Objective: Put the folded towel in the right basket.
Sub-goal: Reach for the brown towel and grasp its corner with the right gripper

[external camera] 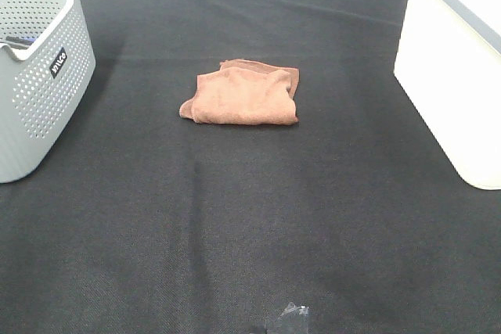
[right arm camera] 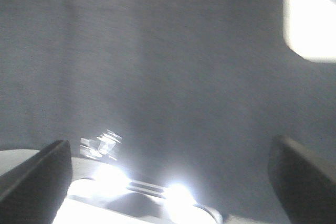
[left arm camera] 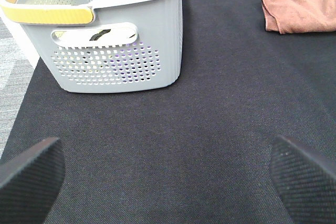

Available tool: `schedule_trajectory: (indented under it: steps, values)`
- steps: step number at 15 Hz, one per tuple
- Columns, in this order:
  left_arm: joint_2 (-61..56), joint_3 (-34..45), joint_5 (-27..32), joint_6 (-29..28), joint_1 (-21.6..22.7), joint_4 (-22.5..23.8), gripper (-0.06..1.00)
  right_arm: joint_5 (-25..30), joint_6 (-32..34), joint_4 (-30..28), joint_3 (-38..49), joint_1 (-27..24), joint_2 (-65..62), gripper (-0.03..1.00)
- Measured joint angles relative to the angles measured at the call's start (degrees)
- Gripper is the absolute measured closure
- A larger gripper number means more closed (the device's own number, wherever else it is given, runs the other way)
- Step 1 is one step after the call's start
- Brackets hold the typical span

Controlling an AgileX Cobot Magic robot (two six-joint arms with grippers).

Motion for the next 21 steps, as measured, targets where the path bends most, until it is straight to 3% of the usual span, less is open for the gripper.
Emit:
schedule_trajectory:
  steps: [2,5,8,11,15,21]
  values:
    - [0.00,0.00,0.00,0.00,0.00,0.00,-0.05,-2.41,-3.72,8.08,-4.70,0.17,9.63,-0.01]
    - [0.00,0.00,0.00,0.00,0.00,0.00,-0.05,-5.73,-5.56,13.18,-15.93,4.87,28.07,-0.01]
    - [0.00,0.00,0.00,0.00,0.00,0.00,-0.05,-6.42,-6.82,17.02,-35.52,7.85,51.28,-0.01]
    - [0.00,0.00,0.00,0.00,0.00,0.00,-0.05,-6.30,-6.36,17.30,-52.48,7.91,68.07,-0.01]
    - [0.00,0.00,0.00,0.00,0.00,0.00,-0.05,-5.50,-0.97,17.19,-68.93,7.91,84.28,-0.01]
    - [0.00,0.00,0.00,0.00,0.00,0.00,-0.05,-5.84,0.92,16.67,-74.31,7.91,95.00,0.00]
